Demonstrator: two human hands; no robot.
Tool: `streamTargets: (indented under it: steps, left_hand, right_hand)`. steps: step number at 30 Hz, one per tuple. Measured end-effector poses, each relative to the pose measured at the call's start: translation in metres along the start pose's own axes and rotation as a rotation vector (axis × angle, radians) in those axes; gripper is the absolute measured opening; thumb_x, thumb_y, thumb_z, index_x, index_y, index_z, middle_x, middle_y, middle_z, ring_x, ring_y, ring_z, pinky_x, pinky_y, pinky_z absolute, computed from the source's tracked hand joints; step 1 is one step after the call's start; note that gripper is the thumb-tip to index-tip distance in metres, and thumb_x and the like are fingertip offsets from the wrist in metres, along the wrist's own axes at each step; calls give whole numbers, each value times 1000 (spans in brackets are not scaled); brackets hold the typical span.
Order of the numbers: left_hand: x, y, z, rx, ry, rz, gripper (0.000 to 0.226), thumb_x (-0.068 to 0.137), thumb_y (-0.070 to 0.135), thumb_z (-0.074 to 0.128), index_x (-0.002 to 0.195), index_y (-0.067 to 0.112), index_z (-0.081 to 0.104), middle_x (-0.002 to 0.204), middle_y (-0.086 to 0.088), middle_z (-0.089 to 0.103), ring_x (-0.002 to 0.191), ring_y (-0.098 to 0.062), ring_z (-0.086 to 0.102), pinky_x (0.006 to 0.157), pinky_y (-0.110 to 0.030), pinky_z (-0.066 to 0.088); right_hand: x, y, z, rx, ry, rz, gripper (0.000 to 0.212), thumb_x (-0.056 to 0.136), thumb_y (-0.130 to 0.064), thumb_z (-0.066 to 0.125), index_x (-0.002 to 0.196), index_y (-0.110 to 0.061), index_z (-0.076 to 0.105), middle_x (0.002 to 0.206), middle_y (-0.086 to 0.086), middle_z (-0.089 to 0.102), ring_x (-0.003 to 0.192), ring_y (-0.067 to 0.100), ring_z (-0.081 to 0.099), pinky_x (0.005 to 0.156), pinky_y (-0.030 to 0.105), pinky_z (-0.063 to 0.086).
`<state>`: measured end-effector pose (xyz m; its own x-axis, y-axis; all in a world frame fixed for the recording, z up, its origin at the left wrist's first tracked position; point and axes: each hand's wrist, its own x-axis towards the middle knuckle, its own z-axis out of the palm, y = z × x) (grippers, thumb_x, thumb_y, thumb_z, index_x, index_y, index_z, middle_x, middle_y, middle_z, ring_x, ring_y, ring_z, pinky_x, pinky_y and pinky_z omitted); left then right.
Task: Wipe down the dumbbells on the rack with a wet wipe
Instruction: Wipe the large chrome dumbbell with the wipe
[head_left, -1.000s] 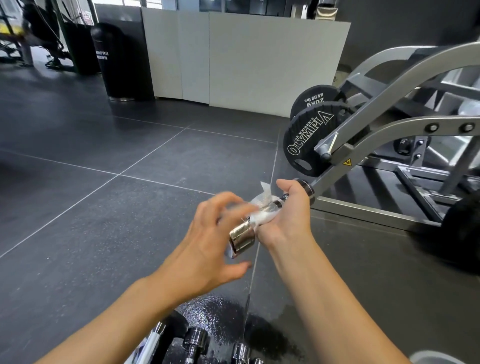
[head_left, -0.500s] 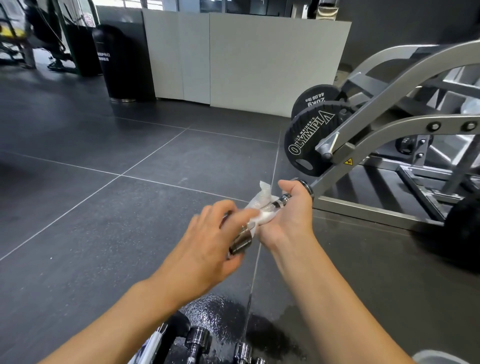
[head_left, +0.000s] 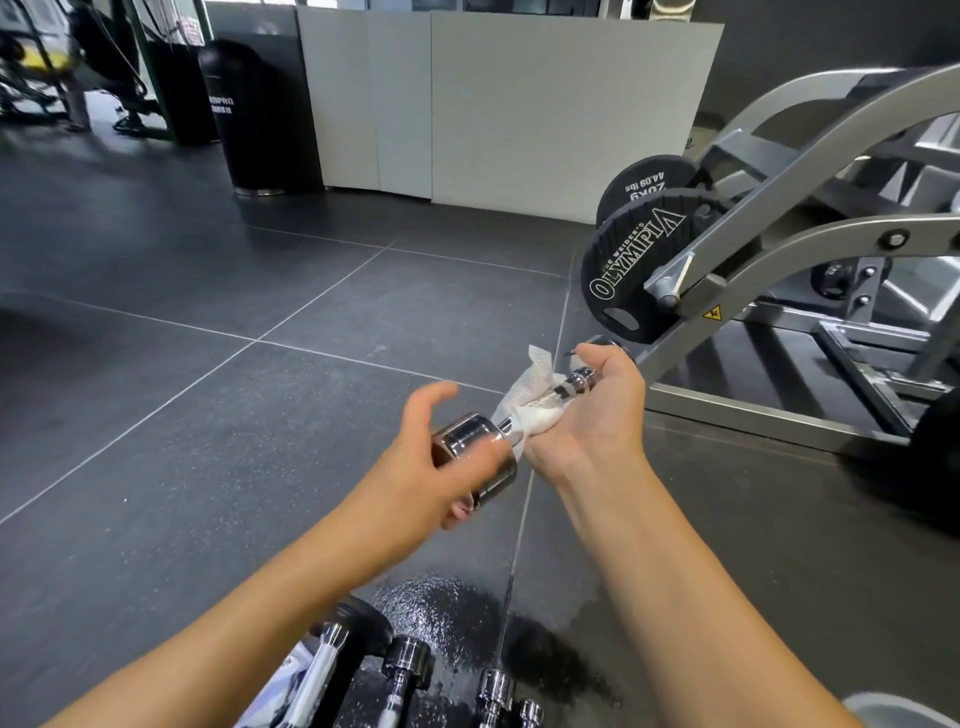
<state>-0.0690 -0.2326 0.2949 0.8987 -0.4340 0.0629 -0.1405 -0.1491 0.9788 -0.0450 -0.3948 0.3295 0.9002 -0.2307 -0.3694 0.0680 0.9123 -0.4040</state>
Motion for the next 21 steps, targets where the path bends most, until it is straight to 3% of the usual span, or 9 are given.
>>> streamTargets:
  steps: [2, 4, 7, 10, 13, 15, 17, 20, 21]
  left_hand:
    - [-1, -13, -10, 723, 92, 492, 93, 80, 42, 85, 152, 44, 26, 123, 4, 57, 99, -16, 61, 87, -40, 56]
    - [-1, -17, -12, 732, 162, 613, 100, 69, 56, 88, 150, 46, 29, 136, 6, 45, 113, -17, 51, 98, -37, 51]
    - [1, -3, -4, -122, 276, 51, 77, 65, 78, 75, 130, 46, 48, 136, -3, 54, 107, -17, 61, 86, -36, 55]
    - [2, 0, -2, -635, -19, -575, 77, 85, 80, 56, 116, 10, 67, 108, -24, 68, 81, -37, 71, 75, -57, 63]
    - [-6, 0, 8, -924, -102, -667, 60, 95, 61, 58, 98, 2, 68, 88, -26, 64, 55, -28, 62, 52, -36, 60]
    - [-5, 1, 15, -840, -14, -547, 50, 98, 51, 61, 108, 1, 65, 81, -22, 59, 48, -18, 49, 48, -32, 55]
    - [-5, -6, 15, -452, 103, -212, 53, 97, 42, 69, 134, 9, 52, 91, -13, 63, 57, -20, 56, 60, -38, 59]
    - [-6, -21, -1, 508, 158, 544, 86, 84, 37, 83, 151, 35, 29, 129, 2, 51, 110, -13, 61, 100, -24, 50]
    - [-3, -24, -5, 586, 160, 665, 90, 79, 40, 87, 148, 39, 31, 137, 2, 45, 120, -15, 56, 105, -23, 46]
  right_hand:
    - [-1, -2, 2, 9, -12, -1, 24, 83, -23, 60, 95, -14, 42, 78, 4, 43, 61, 17, 45, 70, 29, 39]
    - [-3, -2, 3, 14, 4, -17, 24, 84, -24, 60, 98, -15, 42, 81, 4, 45, 62, 17, 48, 70, 28, 42]
    - [-8, -2, 4, 15, 56, -49, 19, 86, -22, 60, 81, -18, 42, 78, 1, 45, 63, 16, 49, 85, 30, 41]
    - [-9, -3, 3, 5, 58, -45, 26, 84, -21, 60, 71, -21, 38, 71, -1, 42, 58, 15, 47, 69, 27, 40]
    - [-9, -1, 2, -30, 66, -18, 23, 85, -21, 60, 75, -19, 39, 72, 1, 44, 59, 17, 48, 66, 27, 40]
    - [-10, 0, 3, -20, 77, -9, 23, 86, -20, 60, 76, -18, 39, 71, 1, 44, 58, 16, 48, 67, 26, 40]
    - [-12, 0, 3, 37, 88, 0, 22, 88, -19, 59, 80, -16, 38, 77, 2, 44, 59, 15, 48, 76, 25, 43]
    - [-12, -2, 3, 80, 100, 0, 20, 88, -18, 58, 85, -17, 38, 82, 3, 41, 61, 17, 46, 77, 28, 45]
    - [-11, -1, 2, 62, 98, 5, 18, 88, -19, 57, 87, -16, 39, 82, 4, 41, 61, 18, 45, 77, 31, 44]
